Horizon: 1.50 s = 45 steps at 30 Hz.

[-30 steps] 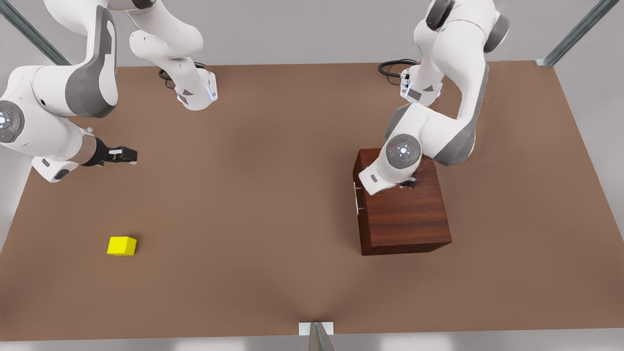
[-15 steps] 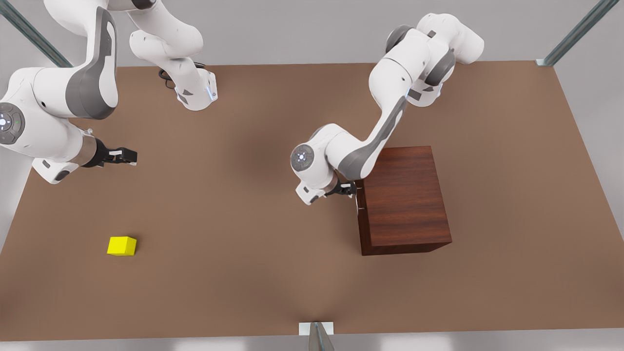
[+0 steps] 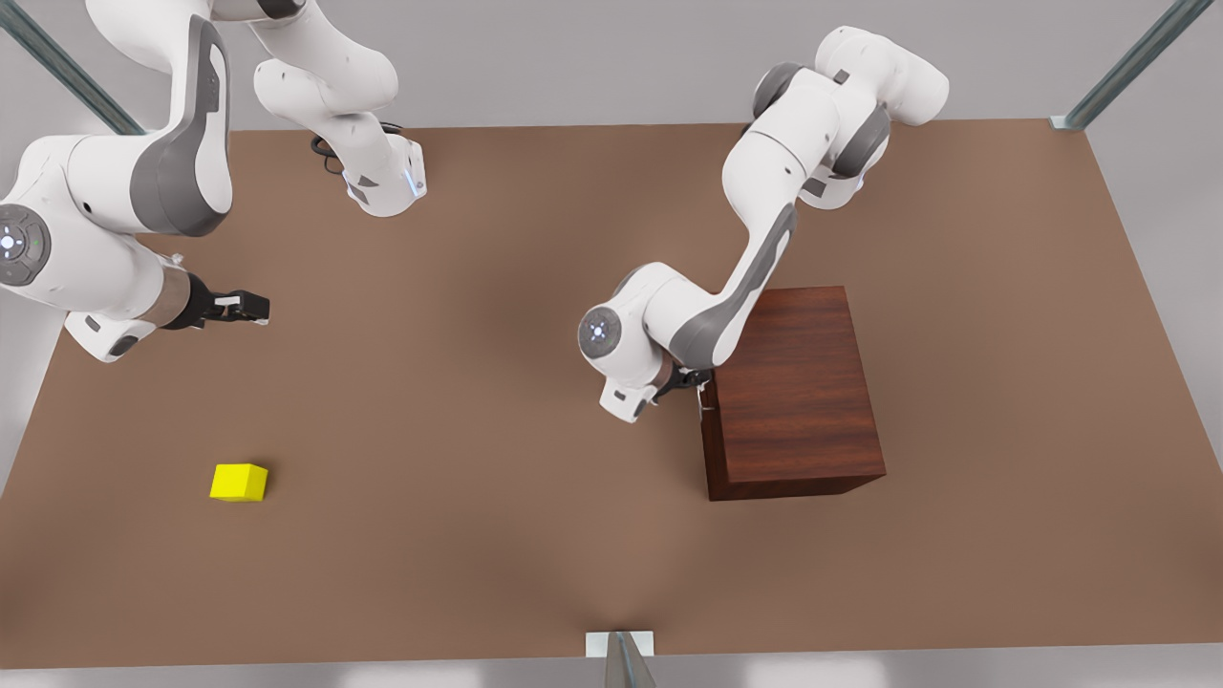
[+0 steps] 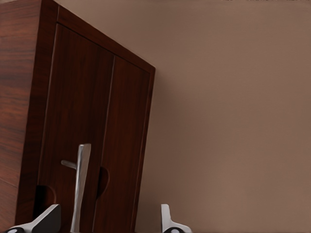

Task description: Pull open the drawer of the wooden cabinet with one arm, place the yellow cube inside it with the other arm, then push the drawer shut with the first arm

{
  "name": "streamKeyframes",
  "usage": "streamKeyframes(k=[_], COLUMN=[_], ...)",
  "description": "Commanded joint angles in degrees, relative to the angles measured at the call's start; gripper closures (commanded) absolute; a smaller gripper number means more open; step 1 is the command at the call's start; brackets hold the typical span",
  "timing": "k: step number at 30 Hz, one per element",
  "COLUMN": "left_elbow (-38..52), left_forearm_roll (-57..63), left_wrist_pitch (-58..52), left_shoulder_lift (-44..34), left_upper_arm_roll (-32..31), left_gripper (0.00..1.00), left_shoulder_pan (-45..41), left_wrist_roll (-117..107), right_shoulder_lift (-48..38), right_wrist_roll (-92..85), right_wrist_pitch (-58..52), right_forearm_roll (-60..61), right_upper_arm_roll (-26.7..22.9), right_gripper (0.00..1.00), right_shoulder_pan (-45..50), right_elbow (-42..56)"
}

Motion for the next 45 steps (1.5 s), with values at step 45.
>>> streamKeyframes(k=[45], left_elbow=[4.56], left_forearm_roll=[-1.41], left_wrist_pitch=[5.58], left_shoulder_lift=[3.27], left_upper_arm_roll=[-1.65], left_gripper=[0.0], left_shoulder_pan=[-1.31], left_wrist_roll=[-13.2], right_shoulder_lift=[9.05], right_wrist_roll=[-9.72], right_wrist_pitch=[0.75], right_forearm_roll=[0.56], right_upper_arm_roll=[-0.56], right_gripper=[0.0], right_shoulder_pan=[-1.93], right_elbow=[5.75])
